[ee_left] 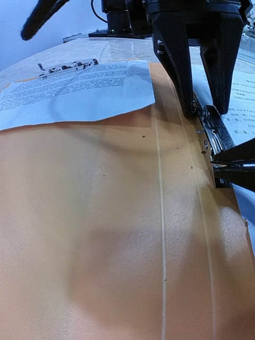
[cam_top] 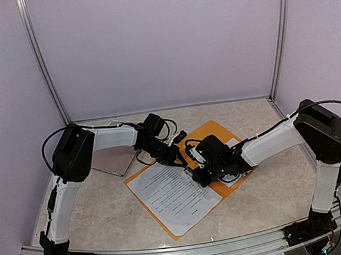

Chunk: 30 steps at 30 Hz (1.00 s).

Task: Put the files into the folder
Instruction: Clamp the file in the folder with some files.

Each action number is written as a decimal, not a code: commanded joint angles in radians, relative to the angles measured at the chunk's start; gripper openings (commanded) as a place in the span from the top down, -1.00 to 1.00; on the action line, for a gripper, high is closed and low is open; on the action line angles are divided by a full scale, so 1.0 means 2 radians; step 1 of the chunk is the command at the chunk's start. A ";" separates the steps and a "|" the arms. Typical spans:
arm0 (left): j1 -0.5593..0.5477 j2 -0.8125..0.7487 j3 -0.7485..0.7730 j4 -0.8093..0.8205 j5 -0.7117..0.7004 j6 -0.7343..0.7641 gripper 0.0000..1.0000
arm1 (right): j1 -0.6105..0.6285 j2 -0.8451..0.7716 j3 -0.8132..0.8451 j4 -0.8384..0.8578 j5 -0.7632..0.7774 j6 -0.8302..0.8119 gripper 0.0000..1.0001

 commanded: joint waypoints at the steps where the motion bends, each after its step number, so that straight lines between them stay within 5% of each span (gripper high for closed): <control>1: 0.013 0.030 0.004 -0.007 -0.056 -0.002 1.00 | 0.011 0.036 -0.019 -0.071 -0.019 -0.020 1.00; 19: 0.013 0.004 0.011 -0.016 -0.039 0.002 1.00 | 0.011 0.039 -0.007 -0.079 -0.016 -0.030 1.00; 30: 0.013 -0.004 0.010 -0.007 -0.031 -0.005 0.67 | 0.011 0.041 -0.006 -0.082 -0.016 -0.031 1.00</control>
